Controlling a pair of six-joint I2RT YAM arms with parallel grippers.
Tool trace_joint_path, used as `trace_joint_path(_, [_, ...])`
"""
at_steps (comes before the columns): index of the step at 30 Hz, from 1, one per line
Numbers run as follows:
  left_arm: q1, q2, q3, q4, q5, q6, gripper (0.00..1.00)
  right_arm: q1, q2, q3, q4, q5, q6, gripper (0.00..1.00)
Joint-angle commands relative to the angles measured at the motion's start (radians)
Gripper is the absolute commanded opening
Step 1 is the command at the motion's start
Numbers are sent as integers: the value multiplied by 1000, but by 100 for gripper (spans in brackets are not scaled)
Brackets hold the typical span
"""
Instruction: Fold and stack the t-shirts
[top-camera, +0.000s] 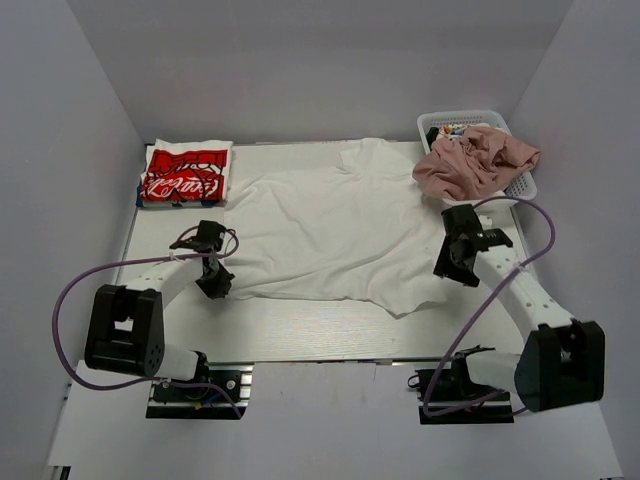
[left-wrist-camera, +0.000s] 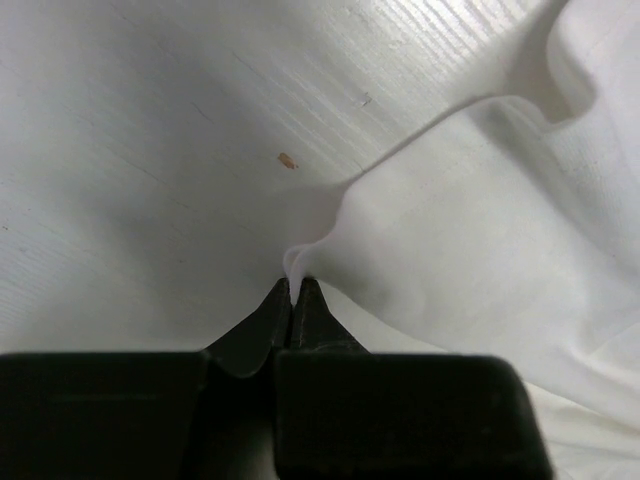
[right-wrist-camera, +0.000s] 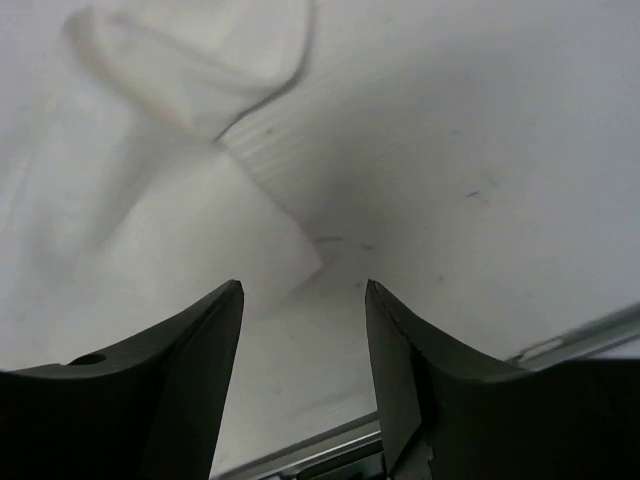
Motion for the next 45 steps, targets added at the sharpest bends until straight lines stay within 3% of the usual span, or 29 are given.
trace_joint_path(1, [-3, -48, -10, 36, 1, 14, 0, 4, -121, -81, 74, -319, -76, 58])
trace_joint_path(3, [-3, -48, -10, 36, 1, 14, 0, 12, -164, -109, 105, -385, -75, 58])
trace_joint_path(9, [-3, -57, -19, 36, 12, 14, 0, 21, -119, -236, 119, -308, 24, 58])
trace_joint_path(16, [-3, -88, -37, 27, 34, 14, 0, 14, -63, -340, 436, -303, 136, 58])
trace_joint_path(19, [-3, -99, -37, 13, 34, 5, 0, 15, -64, -356, 478, -284, 155, 36])
trace_joint_path(20, [-3, -108, -37, 4, 25, 5, 0, 14, -72, -365, 469, -255, 156, 20])
trace_joint_path(22, [-12, -117, -37, 4, 24, -4, 0, 12, -92, -379, 449, -211, 165, 0])
trace_joint_path(27, [-12, -117, -24, -56, 57, -6, 0, 12, -318, -374, 326, -211, 204, 0])
trace_joint_path(30, [-21, -149, -13, -122, 57, -18, 0, 14, -563, -341, 217, -180, 248, 0])
trace_joint_path(33, [-21, -216, -25, -145, 77, -46, 0, 14, -676, -272, 22, -149, 291, 0])
trace_joint_path(38, [-21, -310, -34, -228, 86, -46, 0, 15, -753, -201, -134, -143, 322, 0])
trace_joint_path(45, [-21, -399, -47, -274, 115, -64, 0, 14, -790, -187, -168, -152, 321, 0])
